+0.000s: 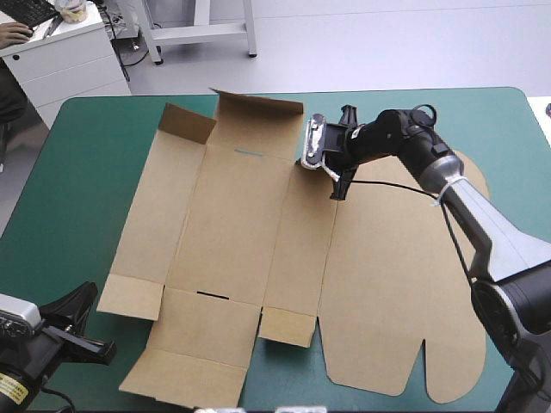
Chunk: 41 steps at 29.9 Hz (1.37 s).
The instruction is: Fold the box
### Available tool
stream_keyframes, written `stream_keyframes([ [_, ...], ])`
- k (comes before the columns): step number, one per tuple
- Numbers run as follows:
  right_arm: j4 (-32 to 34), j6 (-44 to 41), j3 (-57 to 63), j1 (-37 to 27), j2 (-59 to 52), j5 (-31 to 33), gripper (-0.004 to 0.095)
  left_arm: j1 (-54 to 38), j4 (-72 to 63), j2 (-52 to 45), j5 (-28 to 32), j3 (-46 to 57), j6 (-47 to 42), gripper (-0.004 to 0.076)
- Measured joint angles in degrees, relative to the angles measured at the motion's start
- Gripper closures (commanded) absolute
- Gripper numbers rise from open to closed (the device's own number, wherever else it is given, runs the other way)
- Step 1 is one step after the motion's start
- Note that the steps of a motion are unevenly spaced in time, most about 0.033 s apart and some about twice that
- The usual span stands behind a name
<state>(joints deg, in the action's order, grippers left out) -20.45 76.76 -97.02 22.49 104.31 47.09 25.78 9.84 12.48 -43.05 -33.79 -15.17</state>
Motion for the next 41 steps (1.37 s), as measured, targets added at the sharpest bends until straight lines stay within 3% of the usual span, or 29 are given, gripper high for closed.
stream_keyframes([
  [7, -1.0, 9.4, 0.0, 5.3, 3.3, -3.1, 0.0929, 0.0, 0.0, 0.0, 0.0, 0.0, 0.1, 0.0734],
  [16, -0.8, 12.4, 0.0, 7.7, 7.0, -3.6, 0.0899, 0.0, 0.0, 0.0, 0.0, 0.0, 0.1, 0.0734],
  [19, 0.5, 12.5, 0.0, 7.7, 7.3, -3.9, 0.0769, 0.0, 0.0, 0.0, 0.0, 0.0, 0.1, 0.0734],
  [24, 1.6, 12.5, -0.1, 7.7, 7.3, -5.4, 0.0435, 0.0, 0.3, 0.0, 0.0, 0.0, 0.1, 0.0734],
  [26, 1.8, 12.5, -0.1, 7.7, 7.3, -5.5, 0.0372, 0.0, 0.4, 0.0, 0.0, 0.0, 0.1, 0.0734],
  [34, 2.0, 7.2, -0.1, 7.7, 6.8, -6.8, 0.0398, 0.0, 0.5, 0.0, 0.0, 0.0, 0.1, 0.0734],
  [41, 6.5, -6.0, -0.1, 7.7, 1.4, -6.8, 0.064, 0.0, 0.5, 0.0, 0.0, 0.0, 0.1, 0.0734],
])
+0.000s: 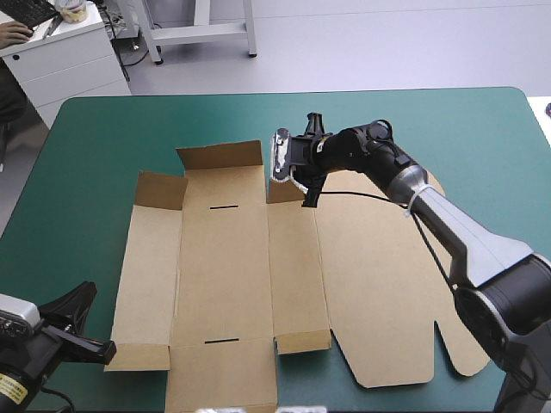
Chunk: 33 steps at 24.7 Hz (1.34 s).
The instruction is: Fold the box
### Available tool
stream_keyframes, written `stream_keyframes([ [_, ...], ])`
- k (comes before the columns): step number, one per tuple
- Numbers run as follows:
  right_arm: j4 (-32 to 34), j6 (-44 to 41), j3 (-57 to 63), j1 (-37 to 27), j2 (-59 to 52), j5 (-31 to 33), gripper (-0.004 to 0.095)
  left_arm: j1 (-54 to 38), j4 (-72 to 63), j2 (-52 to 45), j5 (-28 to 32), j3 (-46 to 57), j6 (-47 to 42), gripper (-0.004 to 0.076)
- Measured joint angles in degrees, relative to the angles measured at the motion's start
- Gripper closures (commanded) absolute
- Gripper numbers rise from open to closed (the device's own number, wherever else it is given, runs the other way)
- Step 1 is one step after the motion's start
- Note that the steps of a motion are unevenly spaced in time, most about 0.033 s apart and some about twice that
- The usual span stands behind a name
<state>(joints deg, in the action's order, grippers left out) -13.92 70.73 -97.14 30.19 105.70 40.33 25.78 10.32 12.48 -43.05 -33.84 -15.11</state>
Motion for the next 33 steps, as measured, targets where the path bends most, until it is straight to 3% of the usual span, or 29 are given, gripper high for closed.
stream_keyframes([
  [6, 6.5, -13.7, 0.0, 0.0, -5.0, 0.4, 0.0918, 0.0, 0.0, 0.0, 0.1, 0.0, 0.0, 0.0734],
  [12, 13.6, -30.2, 0.0, 0.0, -7.7, 3.4, 0.0928, 0.0, 0.0, 0.0, 0.1, 0.0, 0.0, 0.0734],
  [18, 25.4, -50.2, 0.0, -0.1, -8.9, 11.9, 0.0928, 0.0, 0.0, 0.2, -0.2, 0.0, 0.0, 0.0734],
  [21, 27.7, -58.3, 0.0, -2.3, -9.0, 16.7, 0.0928, 0.0, -0.1, 2.6, -1.0, -0.4, 0.0, 0.0734],
  [24, 22.9, -61.9, 0.0, -7.2, -9.0, 19.1, 0.0928, 0.0, -0.1, 6.8, -1.3, -2.2, -0.1, 0.0734],
  [27, 12.0, -60.5, 0.0, -13.6, -9.1, 20.4, 0.0928, 0.0, -0.1, 13.8, -2.4, -6.5, -0.1, 0.0734],
  [33, 8.7, -57.9, 0.0, -18.1, -12.0, 25.7, 0.0926, 0.0, 2.1, 27.4, -3.5, -14.3, -0.1, 0.0734],
])
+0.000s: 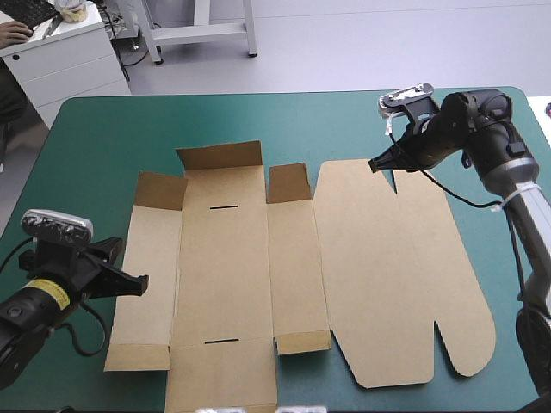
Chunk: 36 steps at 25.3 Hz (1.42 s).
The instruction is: Fold the box
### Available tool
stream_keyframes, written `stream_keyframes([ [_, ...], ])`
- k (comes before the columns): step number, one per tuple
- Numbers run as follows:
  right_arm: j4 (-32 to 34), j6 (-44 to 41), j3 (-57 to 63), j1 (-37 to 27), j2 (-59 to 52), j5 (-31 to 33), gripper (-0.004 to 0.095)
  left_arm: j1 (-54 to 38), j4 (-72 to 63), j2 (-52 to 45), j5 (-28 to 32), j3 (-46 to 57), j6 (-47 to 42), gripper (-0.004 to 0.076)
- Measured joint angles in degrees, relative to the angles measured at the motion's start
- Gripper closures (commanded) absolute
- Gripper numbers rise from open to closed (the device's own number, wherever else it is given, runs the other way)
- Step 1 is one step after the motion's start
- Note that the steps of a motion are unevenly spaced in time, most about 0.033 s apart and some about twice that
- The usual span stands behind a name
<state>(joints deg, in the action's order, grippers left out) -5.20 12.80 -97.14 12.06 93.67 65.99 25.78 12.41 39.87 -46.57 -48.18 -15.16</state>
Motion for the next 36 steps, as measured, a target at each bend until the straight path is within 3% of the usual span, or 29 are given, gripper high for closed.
stream_keyframes([
  [6, 0.1, 0.5, 6.3, -0.6, -9.1, -1.0, 0.0927, 0.0, 1.1, 10.5, -2.1, -5.7, 0.0, 0.0734],
  [16, 0.3, 0.5, 30.6, -0.6, -28.5, -8.2, 0.0928, 0.0, 2.0, 20.5, -4.3, -12.5, 1.4, 0.0734],
  [25, 0.3, -0.7, 42.0, -0.6, -44.2, -8.4, 0.0928, -0.9, 0.9, 27.8, -7.1, -17.4, 3.3, 0.0706],
  [32, 0.5, -0.8, 45.6, -0.6, -53.3, -8.3, 0.0928, -13.5, -19.9, 28.7, -11.3, -18.7, 22.3, 0.0706],
  [36, 0.5, -0.8, 48.1, -0.6, -55.0, -8.3, 0.0928, -31.5, -34.1, 29.7, -19.1, -18.7, 36.3, 0.0706],
])
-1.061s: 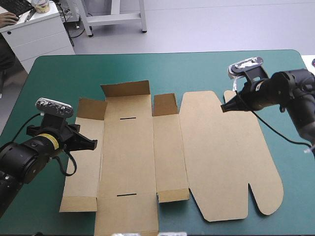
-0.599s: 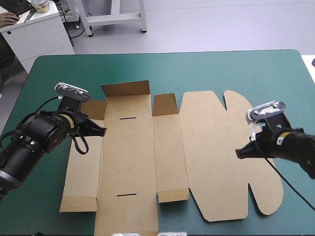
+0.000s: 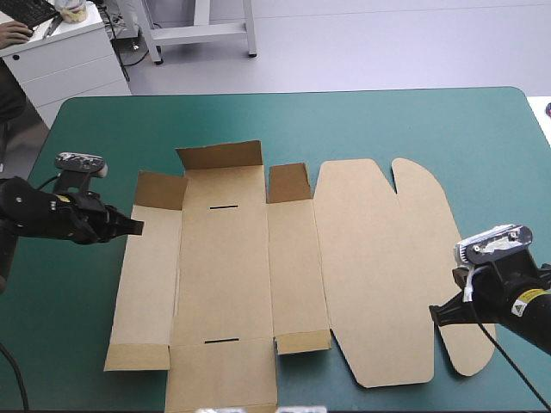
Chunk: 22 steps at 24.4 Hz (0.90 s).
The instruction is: Fold the box
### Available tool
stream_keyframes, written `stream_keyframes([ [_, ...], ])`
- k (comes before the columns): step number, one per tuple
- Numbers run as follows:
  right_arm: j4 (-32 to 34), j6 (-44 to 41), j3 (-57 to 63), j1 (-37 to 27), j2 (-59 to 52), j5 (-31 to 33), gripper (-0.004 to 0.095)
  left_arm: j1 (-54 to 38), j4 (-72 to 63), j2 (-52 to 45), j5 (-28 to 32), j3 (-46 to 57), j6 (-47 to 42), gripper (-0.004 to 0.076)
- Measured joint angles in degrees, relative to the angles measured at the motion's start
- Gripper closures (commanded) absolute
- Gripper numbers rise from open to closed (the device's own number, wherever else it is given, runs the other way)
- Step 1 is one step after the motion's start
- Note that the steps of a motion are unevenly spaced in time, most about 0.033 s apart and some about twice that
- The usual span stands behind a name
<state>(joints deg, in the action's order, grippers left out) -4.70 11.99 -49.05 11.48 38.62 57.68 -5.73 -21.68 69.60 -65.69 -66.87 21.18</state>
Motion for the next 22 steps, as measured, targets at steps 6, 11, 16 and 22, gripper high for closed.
stream_keyframes([
  [6, 0.7, 0.0, 1.2, -0.1, 0.0, -0.1, 0.0928, -19.9, -11.0, 0.3, -4.9, 0.0, 9.6, 0.0708],
  [11, 1.4, 0.0, 1.2, -0.1, 0.0, -0.1, 0.0928, -25.4, -10.3, 0.3, -3.6, 0.0, 10.2, 0.0716],
  [16, 1.5, 0.0, 1.2, -0.1, 0.0, -0.3, 0.0928, -25.5, -7.8, 0.3, -3.4, 0.0, 8.3, 0.0638],
  [22, 1.5, 0.0, 1.2, -0.1, 0.0, -0.7, 0.0928, -25.5, -7.6, 0.8, -5.1, 0.0, 6.7, 0.0337],
])
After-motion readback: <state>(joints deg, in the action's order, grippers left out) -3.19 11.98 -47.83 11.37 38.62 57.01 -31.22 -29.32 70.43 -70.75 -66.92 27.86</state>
